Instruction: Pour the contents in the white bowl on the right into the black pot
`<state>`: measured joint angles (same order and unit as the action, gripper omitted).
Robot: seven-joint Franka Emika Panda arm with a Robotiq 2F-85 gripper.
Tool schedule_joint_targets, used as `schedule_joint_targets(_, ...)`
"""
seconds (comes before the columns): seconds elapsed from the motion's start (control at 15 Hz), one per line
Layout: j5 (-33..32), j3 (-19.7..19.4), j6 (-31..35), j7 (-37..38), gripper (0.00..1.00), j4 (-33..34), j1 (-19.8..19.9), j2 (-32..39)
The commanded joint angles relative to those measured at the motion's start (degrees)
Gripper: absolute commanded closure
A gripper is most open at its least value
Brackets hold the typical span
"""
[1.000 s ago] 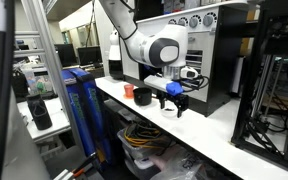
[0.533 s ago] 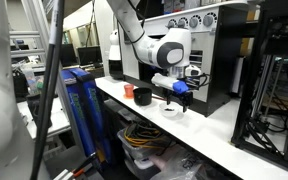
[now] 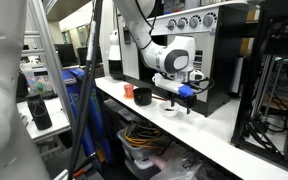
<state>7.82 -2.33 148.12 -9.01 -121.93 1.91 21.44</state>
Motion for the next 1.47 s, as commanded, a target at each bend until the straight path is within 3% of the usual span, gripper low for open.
schedule_joint_targets(0.0,0.63,2.22,0.30,-0.68,0.00,4.19,2.08,4.28)
schedule_joint_targets(0.33,0.61,3.16,-0.45,-0.09,0.00,6.91,2.36,6.86)
schedule_joint_targets(0.4,0.74,3.38,-0.36,-0.09,0.20,7.09,2.45,7.07)
schedule_joint_targets(1.07,3.05,5.81,-1.52,-1.13,0.91,6.30,3.73,5.62)
schedule_joint_targets(1.2,2.92,5.98,-2.57,-1.45,1.00,5.62,4.01,4.29)
schedule_joint_targets(1.4,2.51,5.73,-5.62,-1.80,1.00,4.81,4.11,1.66)
